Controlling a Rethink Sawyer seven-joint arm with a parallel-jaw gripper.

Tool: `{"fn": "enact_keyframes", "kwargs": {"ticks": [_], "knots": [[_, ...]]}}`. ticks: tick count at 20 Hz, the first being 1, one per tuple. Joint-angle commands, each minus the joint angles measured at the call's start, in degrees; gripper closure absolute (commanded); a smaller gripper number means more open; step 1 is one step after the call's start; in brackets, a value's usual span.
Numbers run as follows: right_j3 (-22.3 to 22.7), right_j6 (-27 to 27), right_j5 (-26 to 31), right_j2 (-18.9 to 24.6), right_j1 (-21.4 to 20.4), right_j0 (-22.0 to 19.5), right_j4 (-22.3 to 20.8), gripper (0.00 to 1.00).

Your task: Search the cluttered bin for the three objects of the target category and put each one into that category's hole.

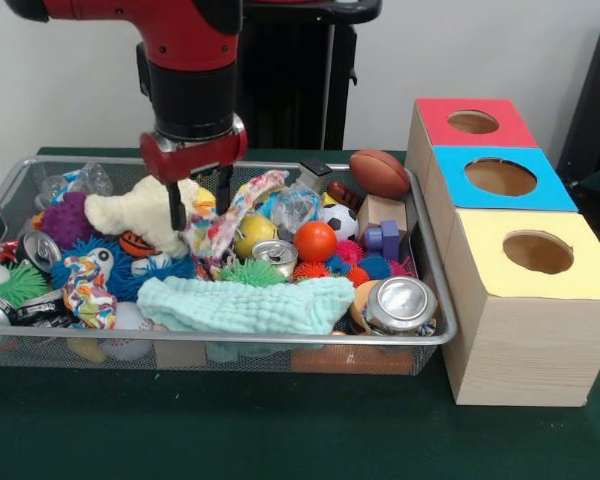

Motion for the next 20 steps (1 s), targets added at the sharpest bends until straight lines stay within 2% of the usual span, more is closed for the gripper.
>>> {"fn": "enact_keyframes", "kwargs": {"ticks": [1, 4, 7, 8, 15, 18, 20], "knots": [[5.44, -2.40, 5.13, 6.78, -5.22, -0.97, 7.61, 0.00], [4.94, -2.90, 5.71, 6.54, -6.05, -0.32, 8.56, 0.00], [4.17, -5.81, 7.30, 5.43, -6.91, 0.23, 7.03, 0.00], [3.29, -7.48, 7.26, 5.00, -6.55, 0.62, 5.22, 0.00], [2.45, -6.53, 5.22, 0.86, -4.25, 0.60, -0.07, 0.00], [2.42, -10.43, 5.84, 1.16, -3.16, -0.04, -2.95, 0.00], [2.59, -11.11, 6.18, 0.88, -2.62, -0.34, -4.28, 0.00]]}}
